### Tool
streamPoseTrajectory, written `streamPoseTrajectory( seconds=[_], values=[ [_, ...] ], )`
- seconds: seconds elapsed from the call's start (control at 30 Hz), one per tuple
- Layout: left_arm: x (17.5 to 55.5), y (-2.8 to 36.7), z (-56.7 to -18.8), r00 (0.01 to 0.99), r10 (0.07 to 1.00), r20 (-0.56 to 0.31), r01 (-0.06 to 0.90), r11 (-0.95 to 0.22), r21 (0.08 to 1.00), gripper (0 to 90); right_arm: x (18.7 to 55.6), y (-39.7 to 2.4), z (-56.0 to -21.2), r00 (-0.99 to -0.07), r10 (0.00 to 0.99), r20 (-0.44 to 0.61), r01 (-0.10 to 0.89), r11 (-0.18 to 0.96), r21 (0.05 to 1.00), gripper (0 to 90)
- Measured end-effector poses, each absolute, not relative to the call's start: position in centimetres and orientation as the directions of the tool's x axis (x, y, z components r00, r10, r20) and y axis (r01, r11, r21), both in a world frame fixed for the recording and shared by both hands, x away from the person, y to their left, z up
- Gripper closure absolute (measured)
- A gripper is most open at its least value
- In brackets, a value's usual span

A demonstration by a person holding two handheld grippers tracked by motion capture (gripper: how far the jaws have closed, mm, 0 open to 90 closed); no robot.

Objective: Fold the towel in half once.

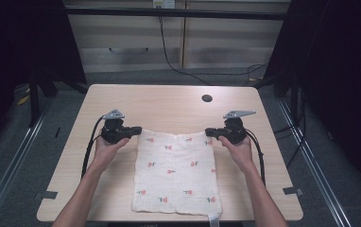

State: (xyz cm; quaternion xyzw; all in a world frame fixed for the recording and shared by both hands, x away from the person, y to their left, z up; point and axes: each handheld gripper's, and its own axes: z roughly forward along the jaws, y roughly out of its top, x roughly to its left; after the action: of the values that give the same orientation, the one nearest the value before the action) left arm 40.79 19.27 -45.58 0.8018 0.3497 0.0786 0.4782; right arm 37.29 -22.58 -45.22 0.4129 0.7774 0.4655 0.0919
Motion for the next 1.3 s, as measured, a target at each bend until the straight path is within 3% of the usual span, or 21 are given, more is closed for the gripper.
streamPoseTrajectory(
  seconds=[0.8, 1.3],
  values=[
    [41.7, 18.3, -40.6, 0.758, 0.618, -0.209, 0.420, -0.217, 0.881, 88.1, 38.9, -24.2, -41.1, -0.633, 0.749, 0.196, 0.503, 0.206, 0.840, 86.2],
    [41.1, 18.0, -38.7, 0.784, 0.604, -0.145, 0.360, -0.251, 0.899, 88.1, 38.7, -24.1, -38.7, -0.658, 0.738, 0.149, 0.460, 0.238, 0.855, 86.3]
  ],
)
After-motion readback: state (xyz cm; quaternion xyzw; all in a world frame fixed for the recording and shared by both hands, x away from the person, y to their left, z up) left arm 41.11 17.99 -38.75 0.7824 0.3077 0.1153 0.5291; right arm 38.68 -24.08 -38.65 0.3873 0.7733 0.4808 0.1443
